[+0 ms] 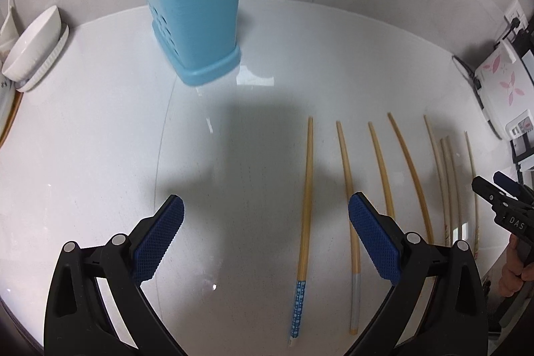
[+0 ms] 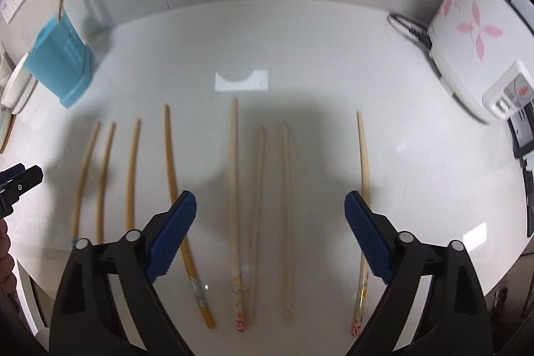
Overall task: Organize utensils
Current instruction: 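Move both open tools back over the row of chopsticks, then close left tool on another blue-patterned chopstick while right tool grasps a plain chopstick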
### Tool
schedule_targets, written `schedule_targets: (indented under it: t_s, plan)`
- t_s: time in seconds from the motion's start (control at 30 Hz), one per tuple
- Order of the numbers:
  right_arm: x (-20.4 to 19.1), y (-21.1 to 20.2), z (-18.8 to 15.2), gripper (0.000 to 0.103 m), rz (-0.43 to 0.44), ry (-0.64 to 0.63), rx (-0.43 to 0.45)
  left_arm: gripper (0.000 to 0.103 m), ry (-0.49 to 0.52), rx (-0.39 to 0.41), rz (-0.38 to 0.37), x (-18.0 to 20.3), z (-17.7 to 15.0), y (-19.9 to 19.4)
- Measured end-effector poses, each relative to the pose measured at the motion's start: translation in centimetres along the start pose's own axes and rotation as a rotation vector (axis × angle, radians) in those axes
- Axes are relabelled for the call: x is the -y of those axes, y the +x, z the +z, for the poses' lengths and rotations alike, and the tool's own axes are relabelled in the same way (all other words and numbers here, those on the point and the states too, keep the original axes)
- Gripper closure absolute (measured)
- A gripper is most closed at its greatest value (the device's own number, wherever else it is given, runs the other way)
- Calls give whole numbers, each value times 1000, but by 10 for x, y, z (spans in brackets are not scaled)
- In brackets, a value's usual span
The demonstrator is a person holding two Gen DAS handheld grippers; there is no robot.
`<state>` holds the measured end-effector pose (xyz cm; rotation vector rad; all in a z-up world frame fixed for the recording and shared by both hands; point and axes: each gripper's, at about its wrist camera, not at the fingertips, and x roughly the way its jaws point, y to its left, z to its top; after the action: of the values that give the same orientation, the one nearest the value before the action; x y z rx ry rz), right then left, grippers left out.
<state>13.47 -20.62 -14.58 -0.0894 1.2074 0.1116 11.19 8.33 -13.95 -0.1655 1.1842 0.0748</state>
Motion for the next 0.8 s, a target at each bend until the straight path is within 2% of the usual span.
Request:
schedule_targets:
  t_s: [0.43,0.53,0.67,0.73,0.8]
  plan:
    - [14,28,-24,46,-35,12,-169,11,61,-135,30,18,-26,26]
    - [15,31,-26,52,-40,10,-194,12,77,-165,38,22,-30,31]
    - [15,33,-26,55,-36,10,-217,15,80,-202,48,24,-34,36]
    - [14,34,-25,62,-34,4,-229,18,82,-211,49,24,-36,37]
    - [12,35,-23,64,-34,-5,-238,20,88,-216,55,26,-35,38]
